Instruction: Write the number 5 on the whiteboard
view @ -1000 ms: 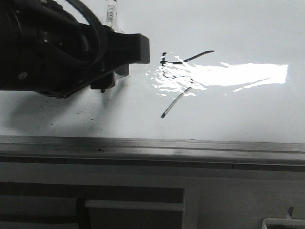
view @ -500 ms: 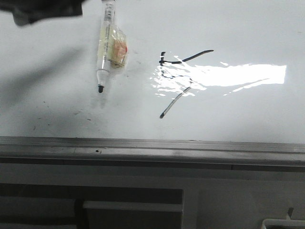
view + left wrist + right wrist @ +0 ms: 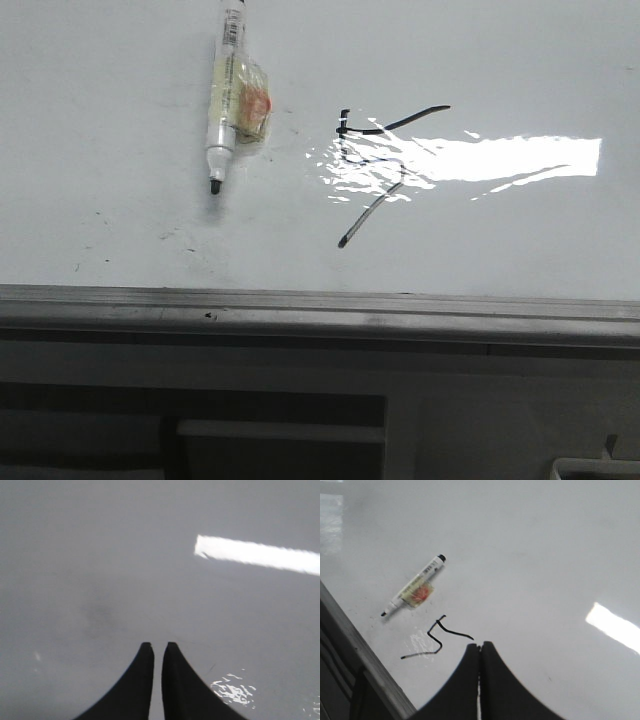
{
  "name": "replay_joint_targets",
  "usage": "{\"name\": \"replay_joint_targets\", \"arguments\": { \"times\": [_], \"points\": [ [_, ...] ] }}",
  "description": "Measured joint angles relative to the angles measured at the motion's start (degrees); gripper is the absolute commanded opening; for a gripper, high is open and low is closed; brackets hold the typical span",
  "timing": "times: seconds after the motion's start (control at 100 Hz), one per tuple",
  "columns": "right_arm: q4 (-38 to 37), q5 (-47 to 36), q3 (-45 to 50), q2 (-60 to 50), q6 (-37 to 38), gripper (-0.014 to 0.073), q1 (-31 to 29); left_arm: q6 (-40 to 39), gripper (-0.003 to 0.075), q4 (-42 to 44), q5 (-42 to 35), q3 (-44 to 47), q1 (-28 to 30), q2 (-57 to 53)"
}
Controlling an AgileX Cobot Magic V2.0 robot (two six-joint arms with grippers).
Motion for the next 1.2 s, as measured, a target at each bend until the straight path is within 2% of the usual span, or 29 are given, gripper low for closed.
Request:
{"name": "replay_joint_targets", "arguments": {
  "times": [0.1,0.22,0.34,0.43,1.08,1.2],
  "points": [
    [-1.3,-3.1,7.7,-5.7,1.4,-0.0063,0.0,1.8,-0.0020,0.0,1.0,0.0,-0.8,-5.5],
    [-1.6,-4.4,13.4,-10.4,1.6,-0.0063,0.0,4.8,-0.0020,0.0,6.7,1.4,-1.7,-7.8],
    [-1.8,-4.6,15.4,-12.0,1.9,-0.0063,0.0,6.6,-0.0020,0.0,13.4,3.3,-1.8,-7.8],
    [-1.8,-4.9,15.6,-12.2,1.9,-0.0063,0.0,7.0,-0.0020,0.0,15.5,4.2,-1.8,-7.8],
    [-1.8,-5.2,15.6,-12.2,1.9,-0.0063,0.0,7.3,-0.0020,0.0,16.6,4.5,-1.8,-7.8],
    [-1.8,-5.2,15.6,-12.2,1.9,-0.0063,0.0,9.1,-0.0020,1.5,13.9,4.6,-1.8,-7.8]
  ]
}}
